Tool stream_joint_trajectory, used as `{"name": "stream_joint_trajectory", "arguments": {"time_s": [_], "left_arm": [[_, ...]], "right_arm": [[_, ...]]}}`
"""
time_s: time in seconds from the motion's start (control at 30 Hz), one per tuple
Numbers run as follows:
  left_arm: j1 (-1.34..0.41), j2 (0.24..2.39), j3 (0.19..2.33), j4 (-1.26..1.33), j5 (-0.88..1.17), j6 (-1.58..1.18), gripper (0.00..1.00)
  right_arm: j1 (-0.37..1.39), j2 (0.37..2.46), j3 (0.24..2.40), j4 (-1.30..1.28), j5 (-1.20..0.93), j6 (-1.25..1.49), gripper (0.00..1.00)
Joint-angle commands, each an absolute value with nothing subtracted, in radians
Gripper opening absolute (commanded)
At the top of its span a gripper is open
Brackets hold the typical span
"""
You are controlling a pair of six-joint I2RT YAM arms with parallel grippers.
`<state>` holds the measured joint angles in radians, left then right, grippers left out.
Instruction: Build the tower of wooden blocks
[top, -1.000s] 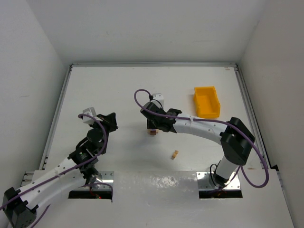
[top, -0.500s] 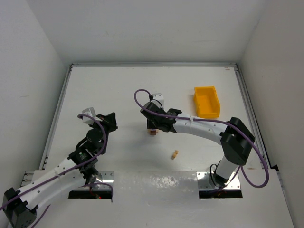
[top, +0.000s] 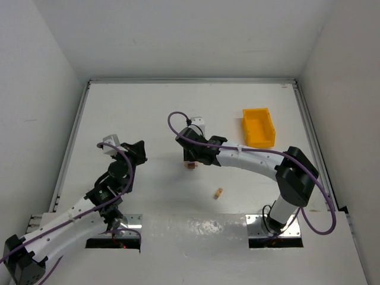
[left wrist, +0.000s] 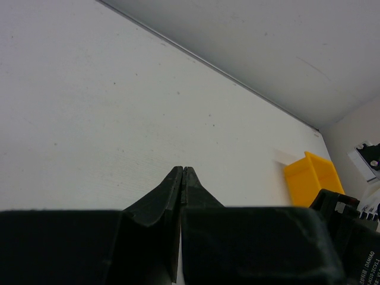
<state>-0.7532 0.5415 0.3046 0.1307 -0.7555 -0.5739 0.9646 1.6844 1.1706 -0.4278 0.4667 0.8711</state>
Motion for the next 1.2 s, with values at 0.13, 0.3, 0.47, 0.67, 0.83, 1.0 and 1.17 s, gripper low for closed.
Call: {"name": "stream_joint_trajectory", "arguments": {"time_s": [0.13, 0.3, 0.47, 0.67, 0.83, 1.0, 1.17], "left_arm": [[-0.765, 0.534, 0.307, 0.155, -0.75, -0.577, 0.0], [-0.765, 0.534, 0.307, 0.155, -0.752, -0.577, 0.0], [-0.765, 0.534, 0.307, 0.155, -0.753, -0.577, 0.0], [-0.765, 0.538, 0.307, 0.155, -0.755, -0.575, 0.0], [-0.765, 0.537, 0.307, 0.155, -0.761, -0.572, 0.0], [-0.765, 0.534, 0.308, 0.149, -0.77, -0.571, 0.0], [-0.765, 0.528, 0.31, 0.15, -0.744, -0.569, 0.0]], "right_arm": [[0.963, 1.672, 1.167, -0.405, 0.472, 0.87, 0.4], [0.963, 1.671, 1.17, -0.402, 0.474, 0.87, 0.4], [0.962, 1.651, 1.18, -0.388, 0.483, 0.856, 0.4], [0.962, 1.603, 1.189, -0.36, 0.485, 0.821, 0.45], [0.963, 1.551, 1.186, -0.35, 0.482, 0.796, 0.46], [0.963, 1.377, 1.047, -0.364, 0.497, 0.756, 0.36], [0.966, 1.142, 0.769, -0.345, 0.411, 0.721, 0.01]]}}
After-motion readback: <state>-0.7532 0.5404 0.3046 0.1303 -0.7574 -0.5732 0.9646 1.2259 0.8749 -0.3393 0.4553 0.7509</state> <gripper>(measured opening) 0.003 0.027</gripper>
